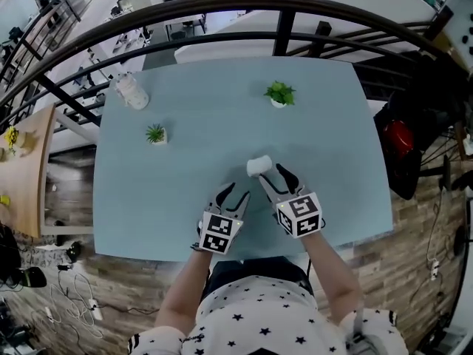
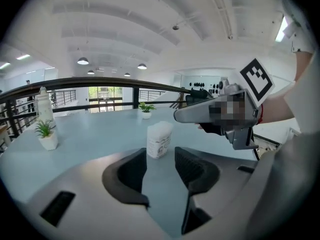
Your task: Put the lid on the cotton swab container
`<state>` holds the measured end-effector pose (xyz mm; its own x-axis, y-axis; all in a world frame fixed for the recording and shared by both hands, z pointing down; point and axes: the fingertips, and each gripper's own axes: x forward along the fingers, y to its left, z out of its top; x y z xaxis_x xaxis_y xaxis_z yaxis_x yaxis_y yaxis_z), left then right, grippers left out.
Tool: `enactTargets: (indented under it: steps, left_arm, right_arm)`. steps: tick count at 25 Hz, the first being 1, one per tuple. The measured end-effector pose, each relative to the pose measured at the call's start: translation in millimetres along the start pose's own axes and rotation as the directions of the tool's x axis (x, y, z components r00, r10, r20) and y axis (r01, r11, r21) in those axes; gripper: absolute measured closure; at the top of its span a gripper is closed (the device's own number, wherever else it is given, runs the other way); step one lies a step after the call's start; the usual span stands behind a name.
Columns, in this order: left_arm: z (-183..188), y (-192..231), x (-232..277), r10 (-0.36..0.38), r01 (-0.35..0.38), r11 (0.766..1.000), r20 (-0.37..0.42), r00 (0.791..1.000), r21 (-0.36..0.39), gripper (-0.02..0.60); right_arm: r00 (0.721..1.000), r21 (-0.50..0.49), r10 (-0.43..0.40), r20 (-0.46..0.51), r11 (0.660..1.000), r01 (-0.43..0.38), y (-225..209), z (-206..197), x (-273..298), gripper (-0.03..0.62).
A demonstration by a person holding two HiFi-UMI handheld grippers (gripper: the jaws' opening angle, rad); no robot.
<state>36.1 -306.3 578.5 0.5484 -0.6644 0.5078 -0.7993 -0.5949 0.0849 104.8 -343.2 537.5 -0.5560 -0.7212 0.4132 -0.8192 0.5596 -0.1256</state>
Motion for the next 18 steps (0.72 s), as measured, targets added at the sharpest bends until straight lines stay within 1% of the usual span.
enactTargets:
  steps: [3,6,8,13,14,18]
  left_arm:
    - [-4.0,-5.8,-30.4,0.006,-0.005,0.999,0.03,1.0,-0.034,0.439]
    - [-14.6,-11.3,-60.9,0.016,-0.012,0.997,0.055,0.998,-0.078,0.505]
    - [-23.4,-15.3,-80.5,0.029,-0.022,0.995,0.067,0.997,-0.099,0.539]
    - [-47.0,-30.0,-125.0,0.04,-0.029,0.991,0.084,0.996,-0.127,0.565]
    - [-51.3,-33.6,-133.4,0.041,-0.028,0.991,0.089,0.995,-0.133,0.566]
    - [-66.7,-50.7,-166.1,0.046,-0.033,0.991,0.097,0.994,-0.133,0.572]
  right_arm:
    - [1.0,-0.003,-0.023,0.0,1.0,0.023,19.8,-8.3,-21.2,0.389]
    - [0.999,0.001,-0.04,0.003,0.999,0.04,44.9,-18.2,-42.2,0.409]
    - [0.998,0.0,-0.055,0.009,0.998,0.055,62.0,-24.8,-56.8,0.458]
    - [0.996,0.006,-0.089,0.028,0.996,0.089,98.0,-38.9,-92.2,0.562]
    - [0.995,0.007,-0.093,0.033,0.996,0.092,105.0,-41.3,-99.1,0.574]
    - [0.995,0.006,-0.091,0.049,0.996,0.091,134.3,-50.0,-127.8,0.586]
